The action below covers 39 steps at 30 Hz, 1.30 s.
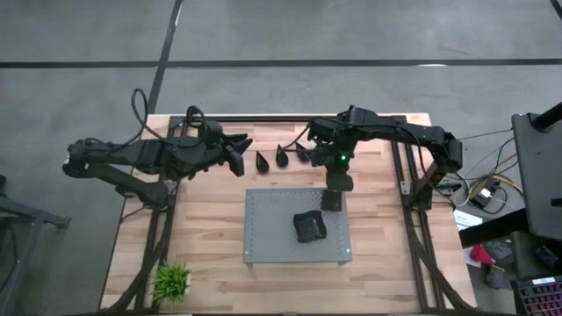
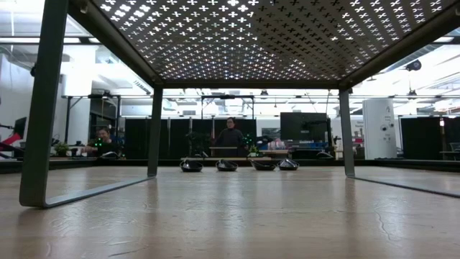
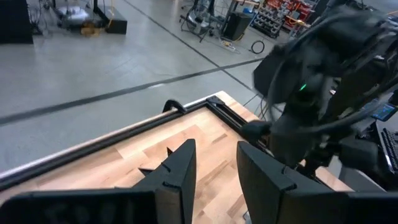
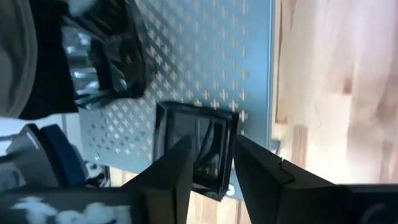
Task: Pick & Place Mini shaped plates
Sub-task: Put the drop shaped plate on the shelf
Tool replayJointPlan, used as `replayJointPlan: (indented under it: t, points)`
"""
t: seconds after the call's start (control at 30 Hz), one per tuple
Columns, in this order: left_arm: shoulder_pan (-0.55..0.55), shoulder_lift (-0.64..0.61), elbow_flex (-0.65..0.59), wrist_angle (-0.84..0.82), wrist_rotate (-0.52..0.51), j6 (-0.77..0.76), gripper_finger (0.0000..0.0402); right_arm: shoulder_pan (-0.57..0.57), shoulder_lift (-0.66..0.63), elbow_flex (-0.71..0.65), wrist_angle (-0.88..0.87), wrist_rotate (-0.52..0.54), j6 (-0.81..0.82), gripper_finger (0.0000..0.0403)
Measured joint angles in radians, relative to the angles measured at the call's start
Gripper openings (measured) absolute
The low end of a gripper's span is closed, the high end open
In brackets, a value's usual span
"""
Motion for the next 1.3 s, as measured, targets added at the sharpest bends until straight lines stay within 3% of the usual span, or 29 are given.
replayJointPlan:
  t: [0.2,0.4,0.57,0.97,1.3]
  points:
    - [0.055,0.004,-0.001,-0.065,0.082,-0.068,0.0108,-0.008,-0.001,0.121,0.031,0.001,0.004,0.0121]
    - [0.099,0.006,-0.001,-0.082,0.150,-0.088,0.0108,-0.039,-0.001,0.214,0.079,0.129,0.044,0.0112]
    - [0.128,0.010,-0.001,-0.087,0.215,-0.095,0.0108,-0.110,-0.002,0.230,0.105,0.156,0.102,0.0112]
    - [0.173,0.013,-0.001,-0.098,0.278,-0.109,0.0108,-0.321,-0.002,0.067,0.267,0.191,0.394,0.0120]
    - [0.201,0.013,-0.001,-0.135,0.283,-0.121,0.0108,-0.439,-0.001,-0.158,0.340,0.191,0.479,0.0117]
